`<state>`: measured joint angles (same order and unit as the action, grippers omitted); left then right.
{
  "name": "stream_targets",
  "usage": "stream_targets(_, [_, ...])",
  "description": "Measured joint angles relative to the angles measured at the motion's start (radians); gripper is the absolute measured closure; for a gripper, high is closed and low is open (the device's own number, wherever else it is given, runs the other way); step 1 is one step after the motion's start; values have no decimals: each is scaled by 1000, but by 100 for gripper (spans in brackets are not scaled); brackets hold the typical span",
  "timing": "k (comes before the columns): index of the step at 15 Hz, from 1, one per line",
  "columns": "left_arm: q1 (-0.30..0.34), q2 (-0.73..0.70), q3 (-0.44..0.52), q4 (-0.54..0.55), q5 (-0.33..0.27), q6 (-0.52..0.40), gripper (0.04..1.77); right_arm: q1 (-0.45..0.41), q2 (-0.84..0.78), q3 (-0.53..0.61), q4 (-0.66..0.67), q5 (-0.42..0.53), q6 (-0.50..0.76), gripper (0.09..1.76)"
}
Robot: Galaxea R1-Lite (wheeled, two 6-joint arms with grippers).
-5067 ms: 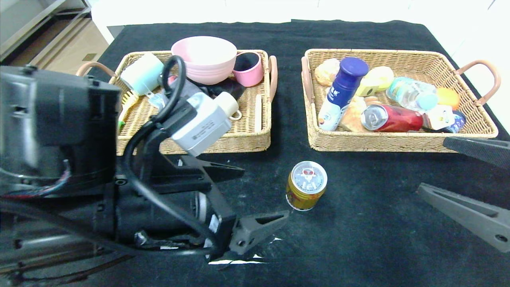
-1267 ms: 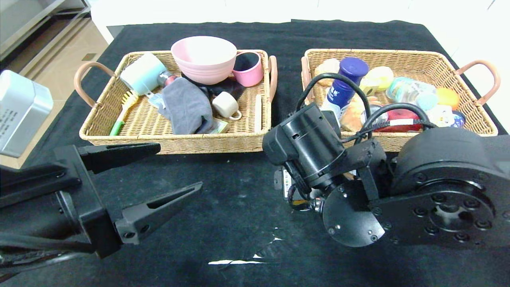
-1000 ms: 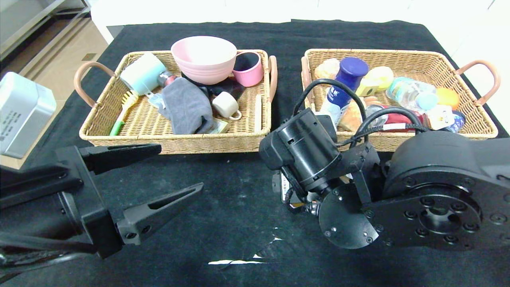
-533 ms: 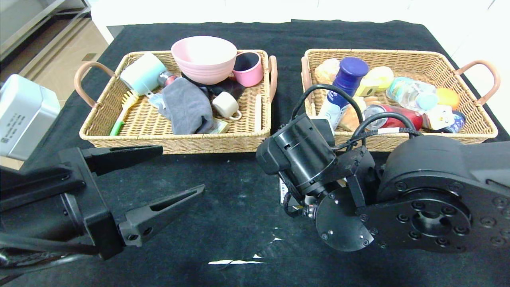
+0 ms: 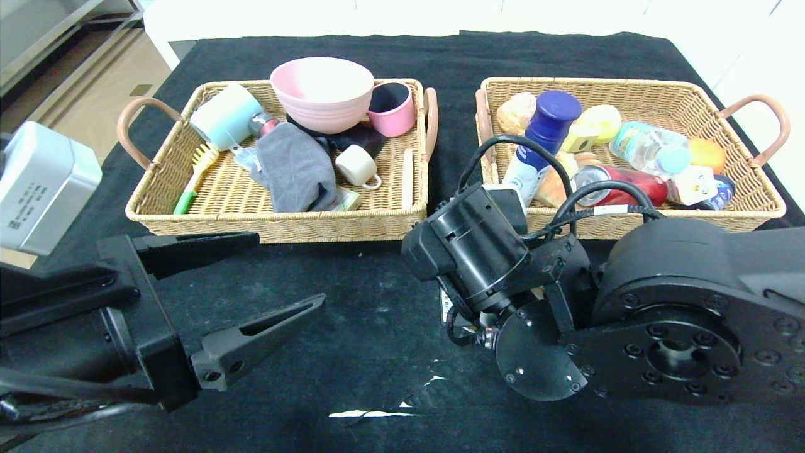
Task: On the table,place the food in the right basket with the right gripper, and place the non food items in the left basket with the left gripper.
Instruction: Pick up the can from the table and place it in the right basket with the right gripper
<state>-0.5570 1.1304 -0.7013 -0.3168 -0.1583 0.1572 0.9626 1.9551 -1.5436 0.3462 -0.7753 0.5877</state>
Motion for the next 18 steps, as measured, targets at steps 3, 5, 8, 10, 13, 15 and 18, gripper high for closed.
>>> stream_targets(3, [1,4,1,-1,1,0,9,3,-3,2,1,0,0,63])
stream_targets(5, [1,5,1,-1,1,0,9,8,-20,4,7,3,1,63])
stream_targets(8, [2,10,1,-1,1,0,9,13,-85,20,10,1,-3,63])
stream_targets(10, [2,14,3,-1,1,0,9,13,-139,45,31,-4,-4,63])
stream_targets(13, [1,24,4,-1,1,0,9,-7,-224,86,40,-11,-25,63])
stream_targets(15, [0,32,7,-1,1,0,9,-29,-280,98,40,-11,-62,63])
stream_targets(18, [-1,41,10,-3,0,0,9,-88,-343,101,30,-16,-118,63])
